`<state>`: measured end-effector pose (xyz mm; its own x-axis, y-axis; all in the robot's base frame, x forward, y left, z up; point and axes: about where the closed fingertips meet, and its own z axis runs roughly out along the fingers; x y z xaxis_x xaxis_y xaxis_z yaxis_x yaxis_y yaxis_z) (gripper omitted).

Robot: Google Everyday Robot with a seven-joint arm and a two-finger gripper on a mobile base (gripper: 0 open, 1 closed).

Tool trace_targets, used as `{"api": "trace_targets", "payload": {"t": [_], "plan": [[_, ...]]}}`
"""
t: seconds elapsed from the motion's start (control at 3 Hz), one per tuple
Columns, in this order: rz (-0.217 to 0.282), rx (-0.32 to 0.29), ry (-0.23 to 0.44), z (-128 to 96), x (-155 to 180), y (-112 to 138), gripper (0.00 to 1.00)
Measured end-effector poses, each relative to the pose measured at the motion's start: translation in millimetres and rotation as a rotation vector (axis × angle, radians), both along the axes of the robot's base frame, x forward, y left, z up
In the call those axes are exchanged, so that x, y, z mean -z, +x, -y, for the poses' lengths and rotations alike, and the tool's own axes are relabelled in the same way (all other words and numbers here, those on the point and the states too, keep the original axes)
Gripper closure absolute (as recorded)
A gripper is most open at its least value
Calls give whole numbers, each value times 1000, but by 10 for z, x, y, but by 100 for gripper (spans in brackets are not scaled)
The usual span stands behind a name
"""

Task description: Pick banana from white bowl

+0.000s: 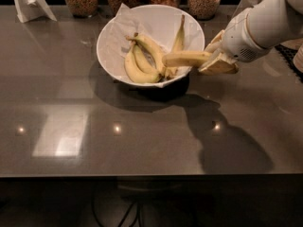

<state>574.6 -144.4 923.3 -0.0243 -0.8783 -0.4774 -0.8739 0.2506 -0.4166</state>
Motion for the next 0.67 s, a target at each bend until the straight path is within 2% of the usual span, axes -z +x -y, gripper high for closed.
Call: {"api": "trace_targets", "payload": {"t": [0.33, 0.67], "plan": [[-6, -1, 19, 8, -107, -44, 100], [-1, -10, 70, 40, -258, -89, 100]]}}
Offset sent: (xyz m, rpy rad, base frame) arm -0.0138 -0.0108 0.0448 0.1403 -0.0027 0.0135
